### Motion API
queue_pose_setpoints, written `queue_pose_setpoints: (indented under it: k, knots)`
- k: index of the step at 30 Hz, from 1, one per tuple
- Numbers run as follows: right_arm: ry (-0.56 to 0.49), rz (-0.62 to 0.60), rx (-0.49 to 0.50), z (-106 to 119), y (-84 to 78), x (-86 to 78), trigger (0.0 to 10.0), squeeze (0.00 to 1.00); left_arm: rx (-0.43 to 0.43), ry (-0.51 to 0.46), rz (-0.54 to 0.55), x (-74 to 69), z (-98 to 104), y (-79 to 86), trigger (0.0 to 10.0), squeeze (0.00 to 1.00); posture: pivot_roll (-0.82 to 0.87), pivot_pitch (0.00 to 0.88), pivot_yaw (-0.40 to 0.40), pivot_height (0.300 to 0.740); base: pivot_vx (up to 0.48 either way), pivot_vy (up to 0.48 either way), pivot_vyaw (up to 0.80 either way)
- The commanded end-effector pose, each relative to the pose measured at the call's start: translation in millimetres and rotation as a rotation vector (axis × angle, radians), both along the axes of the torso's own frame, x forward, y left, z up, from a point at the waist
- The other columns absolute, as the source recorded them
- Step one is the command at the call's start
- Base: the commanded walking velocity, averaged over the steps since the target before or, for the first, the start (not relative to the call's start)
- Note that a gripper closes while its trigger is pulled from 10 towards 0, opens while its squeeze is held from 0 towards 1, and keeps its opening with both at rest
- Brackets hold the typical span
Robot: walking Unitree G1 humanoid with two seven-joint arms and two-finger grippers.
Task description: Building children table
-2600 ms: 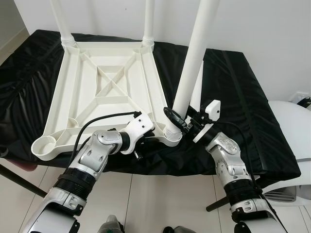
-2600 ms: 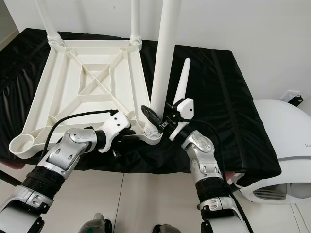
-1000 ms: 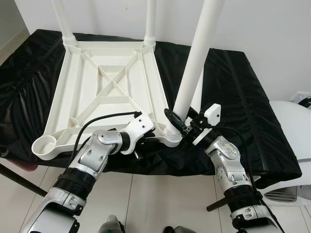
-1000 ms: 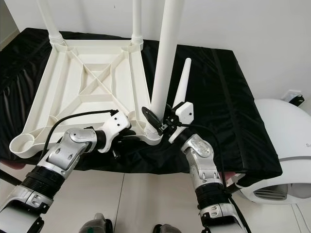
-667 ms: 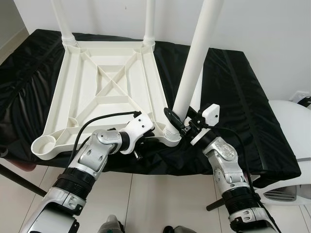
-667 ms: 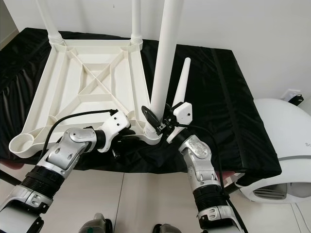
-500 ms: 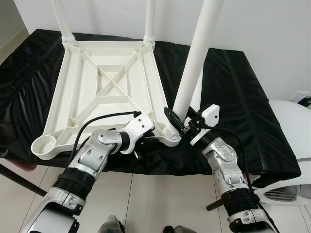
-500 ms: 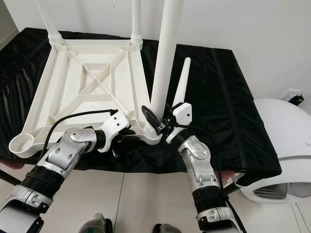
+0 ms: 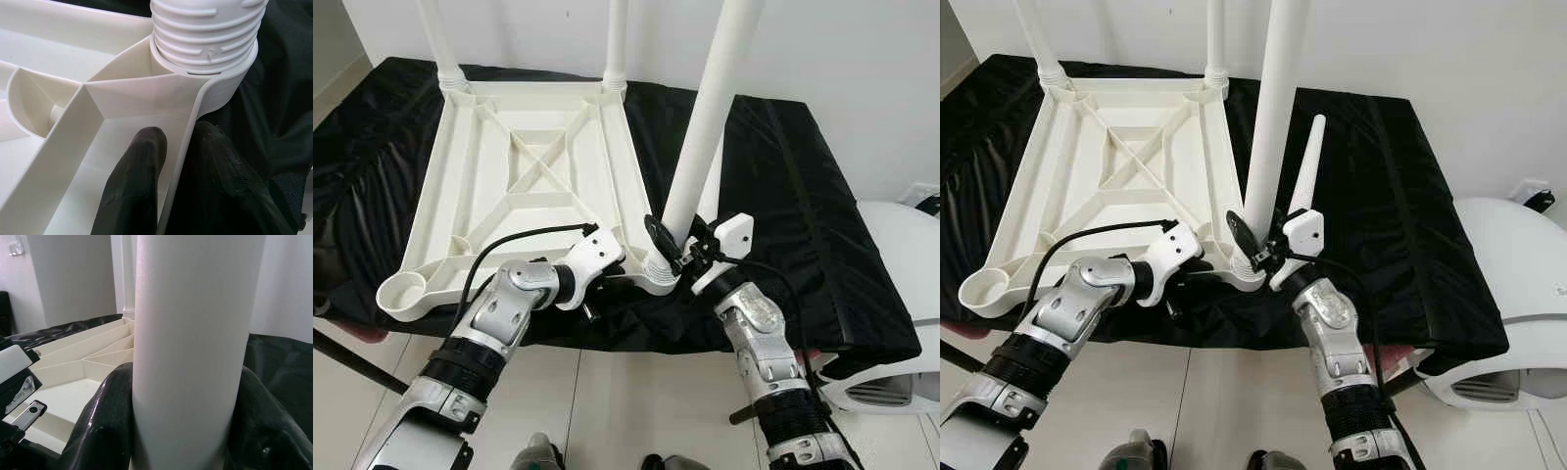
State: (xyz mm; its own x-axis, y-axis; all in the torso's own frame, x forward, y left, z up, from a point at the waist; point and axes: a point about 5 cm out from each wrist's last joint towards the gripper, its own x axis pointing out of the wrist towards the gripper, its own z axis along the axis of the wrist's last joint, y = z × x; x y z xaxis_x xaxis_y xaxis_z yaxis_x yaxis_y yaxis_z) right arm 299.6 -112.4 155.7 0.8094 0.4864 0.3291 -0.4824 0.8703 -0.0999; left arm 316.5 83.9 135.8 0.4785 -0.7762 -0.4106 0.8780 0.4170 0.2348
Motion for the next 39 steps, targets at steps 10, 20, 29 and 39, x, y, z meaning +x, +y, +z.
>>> queue_pose_setpoints:
  k: [10,20,29,39]
  knots:
    - [0.110,-0.157,-0.025,-21.8,-7.6,-3.4,10.0,0.00,-0.018,-0.058,0.001,5.9,15.6,-3.2,10.0,0.00,0.06,0.081,-0.035,0.740,0.000,0.000,0.00]
    - [0.110,-0.249,0.002,-22.3,1.0,-9.0,10.0,0.00,-0.018,-0.061,0.007,6.9,16.5,-2.7,10.0,0.00,0.07,0.079,-0.039,0.740,0.000,0.000,0.00]
    - [0.113,-0.341,0.023,-20.4,7.2,-11.0,10.0,0.00,-0.017,-0.066,0.009,8.1,17.6,-2.5,10.0,0.00,0.07,0.080,-0.038,0.740,0.000,0.000,0.00]
    - [0.101,-0.384,0.038,-18.2,16.3,-13.0,10.0,0.00,-0.016,-0.068,0.010,9.1,18.2,-2.2,10.0,0.00,0.07,0.080,-0.038,0.740,0.000,0.000,0.00]
